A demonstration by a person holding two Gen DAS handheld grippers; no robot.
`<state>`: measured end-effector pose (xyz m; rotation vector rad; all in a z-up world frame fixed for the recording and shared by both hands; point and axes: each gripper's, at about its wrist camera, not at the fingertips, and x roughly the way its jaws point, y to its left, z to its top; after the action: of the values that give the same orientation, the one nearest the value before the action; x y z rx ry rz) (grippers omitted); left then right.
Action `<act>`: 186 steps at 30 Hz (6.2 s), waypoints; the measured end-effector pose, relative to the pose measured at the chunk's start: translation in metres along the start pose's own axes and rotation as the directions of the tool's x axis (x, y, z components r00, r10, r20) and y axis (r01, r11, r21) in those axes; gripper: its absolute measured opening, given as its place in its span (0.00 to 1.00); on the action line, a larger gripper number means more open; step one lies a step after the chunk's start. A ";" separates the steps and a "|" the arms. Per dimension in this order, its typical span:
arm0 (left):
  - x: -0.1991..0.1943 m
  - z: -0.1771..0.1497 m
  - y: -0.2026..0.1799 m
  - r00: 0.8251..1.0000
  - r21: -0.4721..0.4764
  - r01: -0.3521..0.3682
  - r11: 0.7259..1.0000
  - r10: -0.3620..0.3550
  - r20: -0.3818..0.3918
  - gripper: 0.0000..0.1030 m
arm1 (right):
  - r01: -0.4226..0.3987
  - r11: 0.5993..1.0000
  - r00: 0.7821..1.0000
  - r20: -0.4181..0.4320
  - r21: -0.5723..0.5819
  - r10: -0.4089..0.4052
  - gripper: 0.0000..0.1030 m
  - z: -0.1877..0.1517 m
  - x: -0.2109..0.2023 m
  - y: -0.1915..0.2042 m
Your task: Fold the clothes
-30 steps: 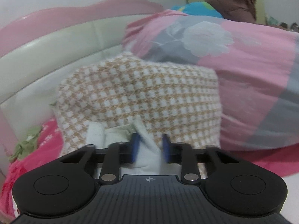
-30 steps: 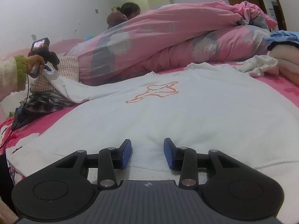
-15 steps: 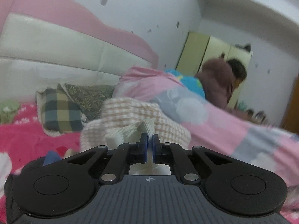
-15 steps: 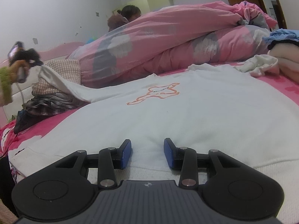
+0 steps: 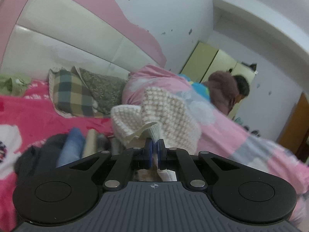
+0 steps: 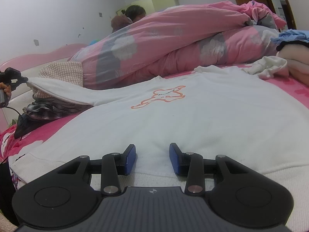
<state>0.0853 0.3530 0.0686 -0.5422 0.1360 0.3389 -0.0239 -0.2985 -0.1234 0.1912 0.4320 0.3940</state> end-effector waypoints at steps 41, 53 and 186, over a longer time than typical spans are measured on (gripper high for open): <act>0.238 -0.275 -0.234 0.780 0.448 0.344 0.825 0.014 -0.626 0.04 | -0.024 1.000 1.000 0.010 0.020 0.023 0.40 -0.001 0.000 -0.007; 0.295 -0.263 -0.249 0.907 0.590 0.082 0.803 0.185 -0.379 0.04 | -0.036 0.999 0.999 0.019 0.032 0.035 0.40 -0.002 0.000 -0.008; -0.063 -0.188 -0.221 0.797 0.235 0.296 0.926 -0.103 -0.596 1.00 | -0.085 0.994 0.994 0.079 0.068 0.080 0.40 -0.005 -0.009 -0.009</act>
<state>0.0968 0.0590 0.0285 -0.3160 0.7085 -0.0744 -0.0305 -0.3101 -0.1271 0.2934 0.3639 0.4514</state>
